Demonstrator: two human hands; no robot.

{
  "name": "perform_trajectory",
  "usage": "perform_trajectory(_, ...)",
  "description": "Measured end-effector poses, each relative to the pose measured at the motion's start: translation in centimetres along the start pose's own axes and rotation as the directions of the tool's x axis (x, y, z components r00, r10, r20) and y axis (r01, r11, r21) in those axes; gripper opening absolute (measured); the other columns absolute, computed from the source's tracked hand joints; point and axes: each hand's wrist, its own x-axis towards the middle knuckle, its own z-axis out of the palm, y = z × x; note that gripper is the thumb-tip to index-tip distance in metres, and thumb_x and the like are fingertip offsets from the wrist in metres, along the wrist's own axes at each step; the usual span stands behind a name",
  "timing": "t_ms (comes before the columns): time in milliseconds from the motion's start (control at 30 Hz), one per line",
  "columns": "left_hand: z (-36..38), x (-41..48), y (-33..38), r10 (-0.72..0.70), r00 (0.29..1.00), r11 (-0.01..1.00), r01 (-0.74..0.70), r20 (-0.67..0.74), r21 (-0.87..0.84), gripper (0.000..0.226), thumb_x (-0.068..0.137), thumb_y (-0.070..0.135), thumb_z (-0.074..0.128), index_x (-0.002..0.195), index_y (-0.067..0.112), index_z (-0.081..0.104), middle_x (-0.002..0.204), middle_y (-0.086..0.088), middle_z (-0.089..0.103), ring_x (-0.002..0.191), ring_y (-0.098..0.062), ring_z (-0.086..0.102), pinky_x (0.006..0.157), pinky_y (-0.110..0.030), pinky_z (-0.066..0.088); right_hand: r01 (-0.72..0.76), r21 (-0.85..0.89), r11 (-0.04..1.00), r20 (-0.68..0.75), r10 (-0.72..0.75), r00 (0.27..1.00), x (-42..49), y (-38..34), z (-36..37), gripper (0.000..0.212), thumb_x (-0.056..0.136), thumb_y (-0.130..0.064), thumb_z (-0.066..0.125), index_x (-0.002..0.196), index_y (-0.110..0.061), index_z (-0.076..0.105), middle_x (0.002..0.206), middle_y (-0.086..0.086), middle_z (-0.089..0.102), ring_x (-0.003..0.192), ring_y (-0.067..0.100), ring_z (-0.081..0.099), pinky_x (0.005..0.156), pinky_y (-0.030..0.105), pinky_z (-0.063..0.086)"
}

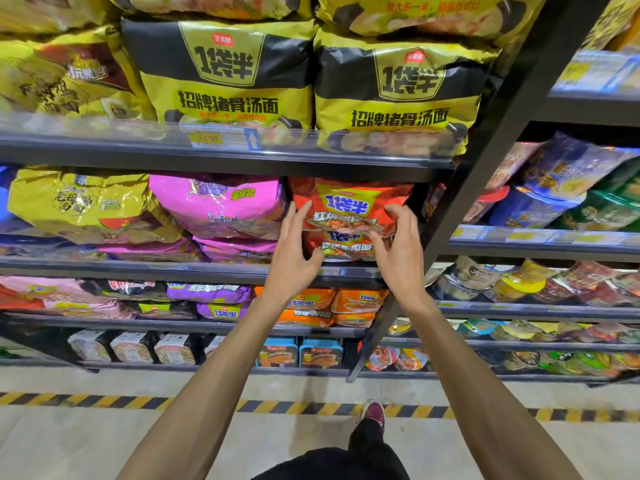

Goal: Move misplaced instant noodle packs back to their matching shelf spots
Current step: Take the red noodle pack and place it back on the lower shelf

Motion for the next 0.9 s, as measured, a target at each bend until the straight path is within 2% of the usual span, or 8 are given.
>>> perform_trajectory(100, -0.3, -0.3, 0.5, 0.006, 1.000, 1.000, -0.006, 0.009, 0.006, 0.078, 0.094, 0.002, 0.060, 0.160, 0.022, 0.024, 0.171, -0.002, 0.007, 0.127, 0.024, 0.011, 0.087, 0.013, 0.017, -0.011, -0.001, 1.000, -0.007, 0.011, 1.000, -0.3, -0.6, 0.2, 0.049, 0.093, -0.018, 0.066, 0.136, -0.021, 0.043, 0.138, -0.001, 0.046, 0.121, 0.013, 0.052, 0.093, 0.041, 0.052)
perform_trajectory(200, -0.7, -1.1, 0.5, 0.012, 1.000, 1.000, -0.012, 0.011, 0.001, 0.075, 0.094, 0.004, 0.059, 0.159, 0.022, 0.026, 0.171, -0.001, 0.008, 0.148, 0.003, 0.013, 0.109, -0.014, 0.022, -0.033, -0.047, 0.998, -0.003, 0.033, 0.999, -1.1, -0.8, 0.1, 0.051, 0.093, -0.021, 0.066, 0.139, -0.021, 0.043, 0.148, 0.002, 0.041, 0.134, 0.016, 0.044, 0.103, 0.036, 0.047)
perform_trajectory(267, -0.9, -1.6, 0.2, 0.013, 1.000, 1.000, -0.013, 0.029, 0.004, 0.073, 0.094, 0.004, 0.058, 0.158, 0.021, 0.028, 0.170, -0.001, 0.010, 0.154, -0.010, 0.013, 0.113, -0.023, 0.021, -0.051, -0.058, 0.997, 0.000, 0.051, 0.999, -1.7, -0.9, -0.2, 0.053, 0.093, -0.020, 0.067, 0.141, -0.021, 0.044, 0.155, 0.002, 0.035, 0.142, 0.014, 0.035, 0.107, 0.027, 0.038)
perform_trajectory(333, -1.1, -2.1, 0.2, 0.008, 0.999, 1.000, -0.008, 0.048, 0.005, 0.072, 0.094, 0.005, 0.058, 0.158, 0.021, 0.029, 0.170, -0.002, 0.011, 0.155, -0.013, 0.014, 0.113, -0.023, 0.021, -0.066, -0.061, 0.996, 0.005, 0.067, 0.998, -2.4, -1.0, -0.5, 0.054, 0.093, -0.020, 0.067, 0.141, -0.022, 0.043, 0.159, 0.001, 0.031, 0.145, 0.013, 0.031, 0.108, 0.026, 0.035)
perform_trajectory(433, -1.4, -2.7, 0.7, -0.005, 0.997, 1.000, 0.005, 0.073, 0.009, 0.070, 0.096, 0.007, 0.058, 0.158, 0.023, 0.029, 0.170, 0.000, 0.011, 0.153, -0.012, 0.017, 0.107, -0.017, 0.022, -0.082, -0.053, 0.995, 0.008, 0.083, 0.997, -3.1, -1.4, -1.1, 0.055, 0.093, -0.022, 0.066, 0.142, -0.024, 0.042, 0.161, 0.000, 0.028, 0.146, 0.015, 0.031, 0.110, 0.039, 0.043)
perform_trajectory(500, -1.7, -3.1, 0.8, -0.013, 0.995, 0.999, 0.010, 0.102, 0.031, 0.069, 0.097, 0.009, 0.058, 0.158, 0.023, 0.029, 0.169, -0.001, 0.013, 0.152, -0.012, 0.018, 0.108, -0.017, 0.023, -0.104, -0.082, 0.991, 0.032, 0.106, 0.994, -3.6, -1.8, -1.5, 0.054, 0.094, -0.024, 0.065, 0.143, -0.023, 0.043, 0.160, 0.001, 0.029, 0.146, 0.017, 0.031, 0.113, 0.040, 0.040)
perform_trajectory(667, -3.1, -3.7, 0.4, -0.011, 0.973, 0.984, -0.030, 0.231, 0.175, 0.062, 0.099, 0.020, 0.059, 0.156, 0.018, 0.034, 0.165, -0.005, 0.026, 0.153, -0.021, 0.025, 0.124, -0.035, 0.022, -0.140, -0.271, 0.952, 0.207, 0.200, 0.958, -4.6, -3.0, -3.5, 0.050, 0.096, -0.026, 0.064, 0.142, -0.020, 0.044, 0.157, 0.005, 0.032, 0.142, 0.025, 0.037, 0.110, 0.039, 0.037)
perform_trajectory(900, -5.6, -5.1, 1.4, -0.063, 0.952, 0.844, -0.109, 0.299, 0.526, 0.057, 0.099, 0.032, 0.056, 0.152, 0.019, 0.040, 0.157, -0.009, 0.037, 0.144, -0.031, 0.037, 0.113, -0.050, 0.037, 0.035, -0.558, 0.829, 0.508, 0.308, 0.805, -5.4, -5.3, -6.1, 0.064, 0.093, -0.038, 0.066, 0.149, -0.023, 0.039, 0.157, 0.010, 0.034, 0.143, 0.032, 0.032, 0.113, 0.048, 0.037)
